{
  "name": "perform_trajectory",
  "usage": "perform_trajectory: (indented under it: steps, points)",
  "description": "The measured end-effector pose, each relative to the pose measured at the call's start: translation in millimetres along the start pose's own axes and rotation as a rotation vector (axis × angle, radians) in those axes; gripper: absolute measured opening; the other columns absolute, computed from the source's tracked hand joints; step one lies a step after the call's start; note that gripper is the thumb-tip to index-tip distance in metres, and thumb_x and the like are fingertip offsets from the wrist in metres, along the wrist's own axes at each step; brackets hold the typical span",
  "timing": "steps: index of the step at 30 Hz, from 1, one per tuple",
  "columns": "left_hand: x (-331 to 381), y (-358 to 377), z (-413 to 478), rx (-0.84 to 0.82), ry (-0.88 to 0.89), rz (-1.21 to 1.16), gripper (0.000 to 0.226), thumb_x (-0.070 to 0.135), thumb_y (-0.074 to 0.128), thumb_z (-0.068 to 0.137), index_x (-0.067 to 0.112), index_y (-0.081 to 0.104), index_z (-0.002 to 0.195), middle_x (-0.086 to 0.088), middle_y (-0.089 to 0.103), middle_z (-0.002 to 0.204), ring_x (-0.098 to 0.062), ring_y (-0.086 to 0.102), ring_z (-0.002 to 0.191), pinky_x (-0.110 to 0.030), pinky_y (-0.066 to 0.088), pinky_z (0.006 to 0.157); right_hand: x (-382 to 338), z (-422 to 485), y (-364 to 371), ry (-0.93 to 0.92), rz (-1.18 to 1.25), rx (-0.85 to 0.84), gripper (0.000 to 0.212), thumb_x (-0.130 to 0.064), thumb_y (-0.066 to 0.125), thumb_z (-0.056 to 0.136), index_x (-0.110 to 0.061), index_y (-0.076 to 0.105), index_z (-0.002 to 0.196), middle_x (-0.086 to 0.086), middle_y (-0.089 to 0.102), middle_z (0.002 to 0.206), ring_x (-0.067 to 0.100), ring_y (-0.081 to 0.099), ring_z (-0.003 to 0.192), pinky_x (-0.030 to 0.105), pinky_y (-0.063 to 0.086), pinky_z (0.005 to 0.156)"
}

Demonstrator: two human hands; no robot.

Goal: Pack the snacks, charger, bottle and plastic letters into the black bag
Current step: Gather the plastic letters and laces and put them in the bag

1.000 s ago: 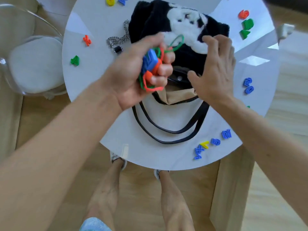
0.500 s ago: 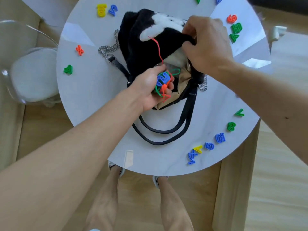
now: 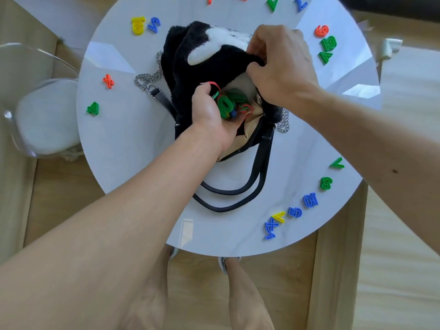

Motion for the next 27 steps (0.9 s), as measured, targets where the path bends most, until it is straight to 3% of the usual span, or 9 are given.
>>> perform_trajectory:
  steps: [5,8,11,15,16,18,20,23,27]
  points:
    - [2,5,-11,-0.083,-0.006,-0.004,0.064,0.050,0.031,0.101,-0.001,0.049,0.135,-0.027,0.057,0.130,-0.039,0.056,0.120,-0.051,0.043,0.107,5,-2,0,0.004,-0.007,0.008,0.028,-0.008,0.051,0.077,-0.014,0.065,0.101,0.000,0.061,0.088,0.026,0.056,0.093,0.034,0.043,0.086]
    - [2,9,-21,-0.099,-0.009,0.071,0.061,0.049,0.030,0.102,0.000,0.050,0.133,-0.025,0.057,0.128,-0.040,0.057,0.118,-0.050,0.051,0.088,9,-4,0,0.013,-0.026,0.019,0.030,-0.005,0.050,0.076,-0.014,0.064,0.101,0.001,0.060,0.088,0.026,0.053,0.090,0.029,0.034,0.084]
    - [1,9,-28,-0.089,-0.018,0.207,0.050,0.044,0.029,0.104,0.004,0.049,0.126,-0.022,0.058,0.115,-0.034,0.059,0.102,-0.042,0.051,0.069,10,-6,1,0.013,-0.021,0.015,0.031,-0.005,0.050,0.075,-0.015,0.064,0.102,-0.001,0.059,0.090,0.025,0.053,0.091,0.030,0.035,0.085]
    - [3,0,-33,-0.036,0.035,0.627,0.044,0.026,0.041,0.102,0.005,0.046,0.140,-0.014,0.054,0.133,-0.030,0.055,0.120,-0.041,0.050,0.098,14,-14,5,-0.012,0.065,-0.067,0.028,-0.007,0.053,0.077,-0.016,0.064,0.100,-0.003,0.065,0.091,0.022,0.059,0.091,0.040,0.047,0.093]
    - [6,-3,-35,-0.010,0.080,0.760,0.037,0.022,0.044,0.101,0.006,0.051,0.134,-0.011,0.057,0.127,-0.028,0.058,0.118,-0.040,0.049,0.101,18,-18,4,-0.017,0.091,-0.074,0.027,-0.008,0.054,0.078,-0.017,0.064,0.101,-0.003,0.066,0.091,0.021,0.060,0.090,0.042,0.049,0.092]
    - [13,-3,-44,0.011,0.179,0.984,0.017,0.014,0.047,0.096,0.009,0.062,0.103,-0.010,0.058,0.104,-0.027,0.066,0.102,-0.041,0.054,0.098,34,-29,-1,-0.002,0.145,-0.044,0.025,-0.012,0.056,0.080,-0.018,0.062,0.103,-0.002,0.066,0.092,0.020,0.061,0.088,0.041,0.051,0.085]
    - [13,-2,-54,-0.013,0.249,1.065,0.015,0.007,0.046,0.091,0.009,0.061,0.089,-0.011,0.057,0.090,-0.027,0.066,0.084,-0.036,0.059,0.086,63,-42,-9,0.054,0.189,0.007,0.025,-0.015,0.059,0.081,-0.018,0.061,0.106,0.001,0.064,0.095,0.021,0.061,0.088,0.039,0.052,0.081]
    - [-7,-4,-65,-0.073,0.287,1.152,0.026,0.004,0.041,0.093,0.008,0.066,0.087,-0.011,0.068,0.085,-0.020,0.065,0.073,-0.029,0.058,0.067,128,-70,-12,0.227,0.219,0.037,0.028,-0.018,0.064,0.084,-0.021,0.059,0.111,0.003,0.063,0.103,0.019,0.062,0.086,0.036,0.053,0.079]
    - [-78,-25,-67,-0.219,0.220,1.448,0.015,0.016,0.051,0.094,0.017,0.065,0.094,-0.003,0.070,0.088,-0.019,0.065,0.076,-0.033,0.054,0.068,215,-119,-6,0.506,0.218,-0.006,0.035,-0.019,0.067,0.084,-0.022,0.058,0.117,0.006,0.061,0.112,0.021,0.065,0.090,0.037,0.053,0.077]
Point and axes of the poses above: each hand's wrist, its own z-axis towards the middle knuckle, its own y-axis out of the palm, x = y × z, the point moved 10 cm from there along z, towards the middle knuckle
